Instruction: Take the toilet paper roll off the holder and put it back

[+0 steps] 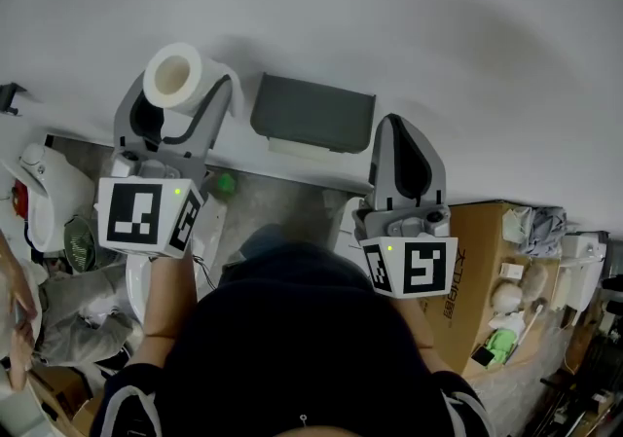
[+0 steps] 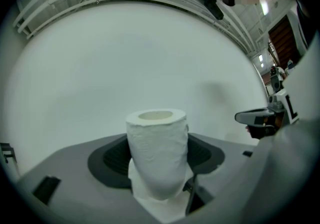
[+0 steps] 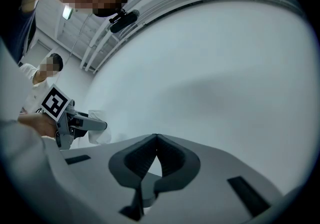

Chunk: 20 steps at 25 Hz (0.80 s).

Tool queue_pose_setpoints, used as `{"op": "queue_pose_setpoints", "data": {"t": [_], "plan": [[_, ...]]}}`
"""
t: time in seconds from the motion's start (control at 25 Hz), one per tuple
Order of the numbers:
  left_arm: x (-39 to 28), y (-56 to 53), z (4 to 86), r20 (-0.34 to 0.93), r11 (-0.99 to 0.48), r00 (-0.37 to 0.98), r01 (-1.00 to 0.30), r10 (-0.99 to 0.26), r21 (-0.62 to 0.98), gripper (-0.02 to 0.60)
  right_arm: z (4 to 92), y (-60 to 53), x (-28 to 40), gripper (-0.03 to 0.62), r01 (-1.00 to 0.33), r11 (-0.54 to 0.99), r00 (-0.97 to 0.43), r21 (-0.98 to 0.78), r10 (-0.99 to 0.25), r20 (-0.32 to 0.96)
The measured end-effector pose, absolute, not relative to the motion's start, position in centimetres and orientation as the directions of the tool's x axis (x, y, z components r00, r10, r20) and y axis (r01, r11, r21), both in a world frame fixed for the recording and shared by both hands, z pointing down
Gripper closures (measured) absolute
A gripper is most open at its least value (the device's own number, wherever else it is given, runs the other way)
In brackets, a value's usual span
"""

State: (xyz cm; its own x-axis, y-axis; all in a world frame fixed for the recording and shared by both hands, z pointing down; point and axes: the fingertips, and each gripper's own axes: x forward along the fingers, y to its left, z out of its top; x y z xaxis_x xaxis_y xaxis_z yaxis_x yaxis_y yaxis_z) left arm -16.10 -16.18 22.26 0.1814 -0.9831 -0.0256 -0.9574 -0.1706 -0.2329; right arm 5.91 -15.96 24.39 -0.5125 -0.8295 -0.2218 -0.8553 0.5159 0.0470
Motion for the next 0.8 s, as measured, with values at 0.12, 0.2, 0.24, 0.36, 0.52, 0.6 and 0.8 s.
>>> {"op": "queue_pose_setpoints", "data": {"t": [0.12,0.2,0.24,0.36,0.52,0.6,0.8], "plan": [[-15.6,-16.5,22.2,-0.026,-0.181,0.193,-0.955,-0.981,-0.234,0.27,24.4,-16.1,6.6,0.579,-0.862,0.504,-0.501,0.047,-0.836,-0.221],[-15.2,-16.7,22.1,-0.025,-0.19,0.201,-0.953,-0.979,-0.235,0.27,24.4,-16.2,7.1,0.578,-0.867,0.496,-0.493,0.047,-0.842,-0.22],[-15.0,-16.8,22.1,-0.025,-0.194,0.206,-0.952,-0.978,-0.235,0.27,24.5,-16.2,7.3,0.579,-0.869,0.493,-0.49,0.047,-0.844,-0.219],[-14.6,-17.0,22.1,-0.022,-0.203,0.215,-0.95,-0.976,-0.236,0.27,24.5,-16.3,7.6,0.578,-0.871,0.488,-0.486,0.047,-0.846,-0.218],[-14.2,-17.1,21.8,-0.025,-0.211,0.223,-0.948,-0.975,-0.237,0.27,24.6,-16.3,8.0,0.578,-0.875,0.481,-0.48,0.047,-0.851,-0.214],[-14.0,-17.2,21.6,-0.028,-0.217,0.229,-0.947,-0.973,-0.237,0.27,24.5,-16.2,8.2,0.579,-0.877,0.478,-0.477,0.048,-0.852,-0.216],[-12.8,-17.3,21.4,-0.03,-0.237,0.252,-0.941,-0.967,-0.241,0.27,24.5,-16.1,8.9,0.578,-0.881,0.47,-0.468,0.046,-0.856,-0.217]]}}
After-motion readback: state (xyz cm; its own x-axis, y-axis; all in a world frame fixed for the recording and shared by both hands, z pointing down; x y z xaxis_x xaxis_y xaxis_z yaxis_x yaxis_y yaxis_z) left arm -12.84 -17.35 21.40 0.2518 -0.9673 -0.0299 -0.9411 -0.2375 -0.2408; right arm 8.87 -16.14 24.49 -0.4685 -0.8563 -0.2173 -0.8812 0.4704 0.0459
